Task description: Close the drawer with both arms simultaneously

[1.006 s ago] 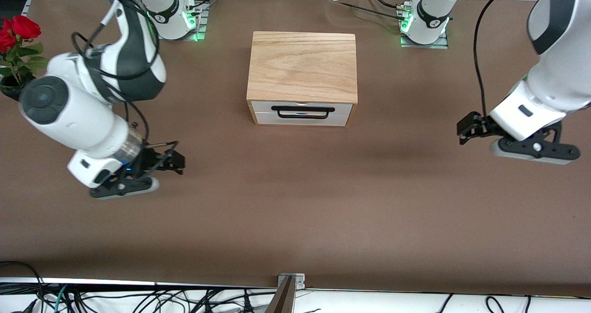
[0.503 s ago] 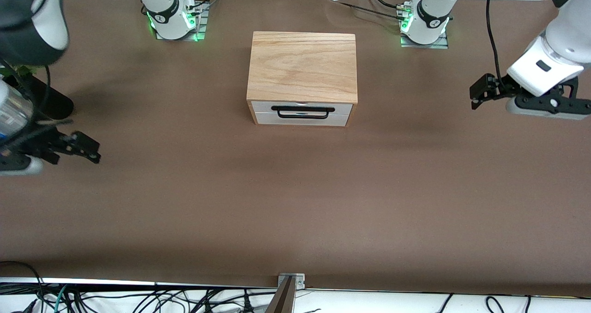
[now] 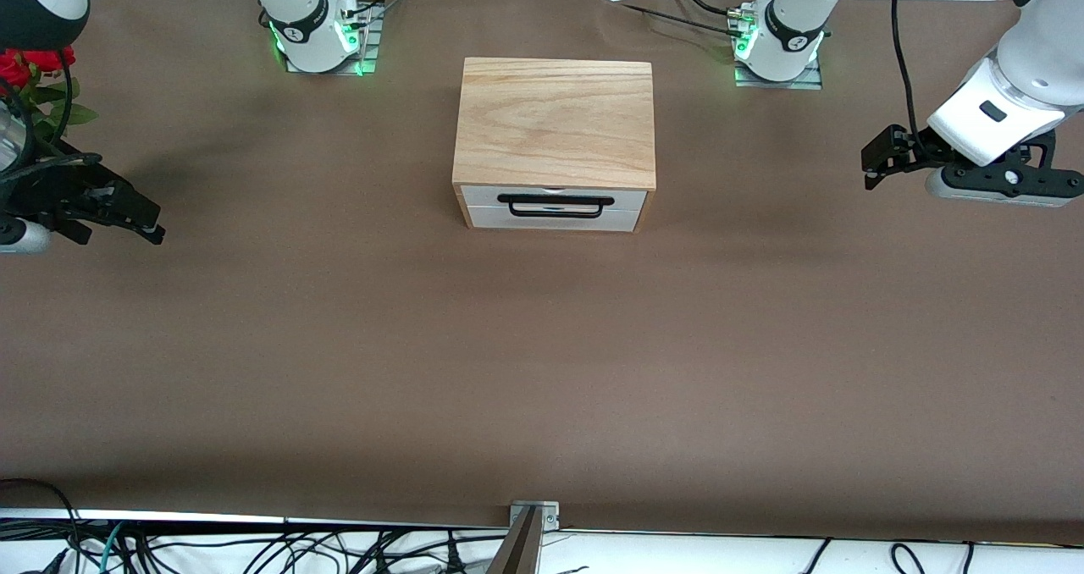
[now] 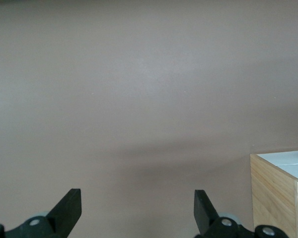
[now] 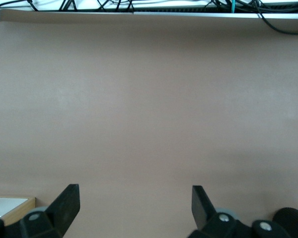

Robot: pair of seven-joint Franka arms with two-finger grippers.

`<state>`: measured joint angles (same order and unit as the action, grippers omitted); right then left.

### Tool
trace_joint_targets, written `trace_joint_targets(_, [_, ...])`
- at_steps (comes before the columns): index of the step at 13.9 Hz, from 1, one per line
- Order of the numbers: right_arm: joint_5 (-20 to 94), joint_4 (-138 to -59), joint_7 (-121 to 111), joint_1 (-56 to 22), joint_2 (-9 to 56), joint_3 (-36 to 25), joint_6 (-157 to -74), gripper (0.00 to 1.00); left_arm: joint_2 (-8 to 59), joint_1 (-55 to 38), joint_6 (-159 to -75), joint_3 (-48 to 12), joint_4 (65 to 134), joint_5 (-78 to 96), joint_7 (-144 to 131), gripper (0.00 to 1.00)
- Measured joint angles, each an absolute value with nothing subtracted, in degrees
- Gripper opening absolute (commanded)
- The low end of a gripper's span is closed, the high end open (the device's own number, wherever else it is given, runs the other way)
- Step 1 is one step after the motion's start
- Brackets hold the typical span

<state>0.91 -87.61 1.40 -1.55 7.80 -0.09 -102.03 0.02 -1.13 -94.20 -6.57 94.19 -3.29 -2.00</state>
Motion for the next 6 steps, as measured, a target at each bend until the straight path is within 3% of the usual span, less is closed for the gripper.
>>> trace_joint_targets(6, [0.85, -86.10, 1.40, -1.52, 9.35, 0.18, -100.78, 1.00, 0.18, -0.74, -94.22, -6.57, 94.19, -3.29, -2.00, 1.00])
